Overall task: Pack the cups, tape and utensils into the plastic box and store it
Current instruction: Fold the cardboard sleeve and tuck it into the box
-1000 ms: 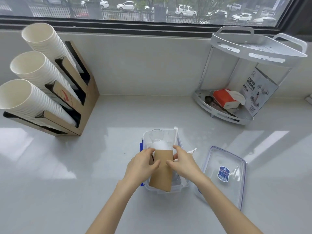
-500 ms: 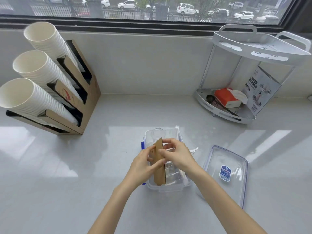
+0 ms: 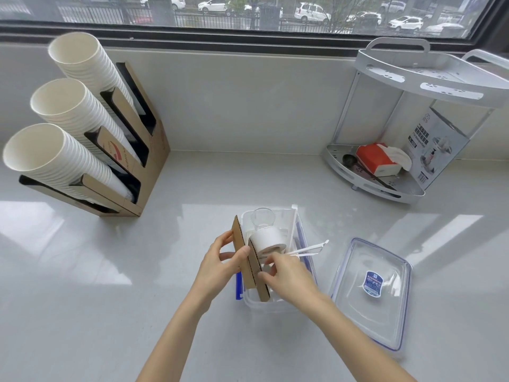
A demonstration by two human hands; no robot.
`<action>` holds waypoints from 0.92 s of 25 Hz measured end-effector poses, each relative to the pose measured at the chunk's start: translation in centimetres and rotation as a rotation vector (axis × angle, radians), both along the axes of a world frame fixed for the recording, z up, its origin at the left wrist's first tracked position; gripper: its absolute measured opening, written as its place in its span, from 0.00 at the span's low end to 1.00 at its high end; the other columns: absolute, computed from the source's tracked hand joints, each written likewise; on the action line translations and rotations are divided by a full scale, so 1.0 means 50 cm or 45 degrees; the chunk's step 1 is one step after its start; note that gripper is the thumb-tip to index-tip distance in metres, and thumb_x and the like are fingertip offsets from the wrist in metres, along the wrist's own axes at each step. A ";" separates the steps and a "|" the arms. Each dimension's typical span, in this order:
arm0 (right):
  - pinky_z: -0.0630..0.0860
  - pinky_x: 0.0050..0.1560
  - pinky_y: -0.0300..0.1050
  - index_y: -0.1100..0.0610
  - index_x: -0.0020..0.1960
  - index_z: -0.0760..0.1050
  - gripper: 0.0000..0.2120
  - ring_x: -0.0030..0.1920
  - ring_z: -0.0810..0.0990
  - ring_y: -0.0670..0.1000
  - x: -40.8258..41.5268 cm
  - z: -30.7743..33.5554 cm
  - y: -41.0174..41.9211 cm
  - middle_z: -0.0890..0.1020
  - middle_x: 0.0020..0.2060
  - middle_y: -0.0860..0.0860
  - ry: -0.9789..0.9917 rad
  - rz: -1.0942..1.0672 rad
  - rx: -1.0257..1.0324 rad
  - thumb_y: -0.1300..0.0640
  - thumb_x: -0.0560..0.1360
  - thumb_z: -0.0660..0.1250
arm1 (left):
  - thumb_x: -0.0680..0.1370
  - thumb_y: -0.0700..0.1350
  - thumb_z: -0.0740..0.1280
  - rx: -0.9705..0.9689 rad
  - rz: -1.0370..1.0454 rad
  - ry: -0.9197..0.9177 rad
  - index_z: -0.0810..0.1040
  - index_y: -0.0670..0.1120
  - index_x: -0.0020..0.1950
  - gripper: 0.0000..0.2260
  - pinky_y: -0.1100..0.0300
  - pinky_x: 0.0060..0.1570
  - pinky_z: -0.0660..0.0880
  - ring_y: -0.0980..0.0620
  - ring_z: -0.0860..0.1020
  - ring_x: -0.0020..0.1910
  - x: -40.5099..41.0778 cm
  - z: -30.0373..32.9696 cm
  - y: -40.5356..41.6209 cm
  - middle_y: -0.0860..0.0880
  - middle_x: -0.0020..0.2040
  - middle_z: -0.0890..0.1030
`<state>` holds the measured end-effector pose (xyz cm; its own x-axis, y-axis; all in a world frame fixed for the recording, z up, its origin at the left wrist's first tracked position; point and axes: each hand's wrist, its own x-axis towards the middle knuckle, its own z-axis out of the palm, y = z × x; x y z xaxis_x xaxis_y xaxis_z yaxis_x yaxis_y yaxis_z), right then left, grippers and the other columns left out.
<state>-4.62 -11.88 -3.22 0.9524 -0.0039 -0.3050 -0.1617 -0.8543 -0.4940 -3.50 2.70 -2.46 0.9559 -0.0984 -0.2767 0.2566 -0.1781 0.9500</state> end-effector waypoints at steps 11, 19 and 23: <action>0.76 0.50 0.49 0.58 0.57 0.73 0.13 0.52 0.78 0.58 0.002 0.019 0.002 0.82 0.48 0.55 -0.150 -0.082 0.142 0.56 0.74 0.58 | 0.75 0.47 0.63 -0.079 0.037 0.021 0.65 0.50 0.67 0.20 0.63 0.44 0.76 0.63 0.75 0.47 -0.007 0.018 -0.001 0.55 0.58 0.71; 0.74 0.38 0.33 0.53 0.55 0.73 0.10 0.34 0.78 0.39 -0.003 0.090 -0.009 0.77 0.41 0.41 -0.291 -0.129 0.553 0.56 0.75 0.60 | 0.75 0.49 0.63 -0.078 -0.004 -0.003 0.64 0.50 0.69 0.22 0.65 0.46 0.77 0.56 0.76 0.54 -0.003 0.026 -0.029 0.52 0.60 0.72; 0.77 0.46 0.40 0.54 0.59 0.73 0.12 0.37 0.80 0.43 -0.014 0.084 0.007 0.78 0.43 0.39 -0.247 -0.035 0.653 0.57 0.76 0.59 | 0.74 0.50 0.65 -0.090 -0.007 0.006 0.62 0.52 0.69 0.25 0.57 0.58 0.74 0.50 0.76 0.58 -0.005 0.020 -0.033 0.51 0.64 0.72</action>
<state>-5.34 -11.54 0.99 0.9930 0.0733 -0.0929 -0.0450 -0.4925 -0.8692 -3.73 1.07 -1.45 0.9540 -0.1227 -0.2736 0.2605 -0.1122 0.9589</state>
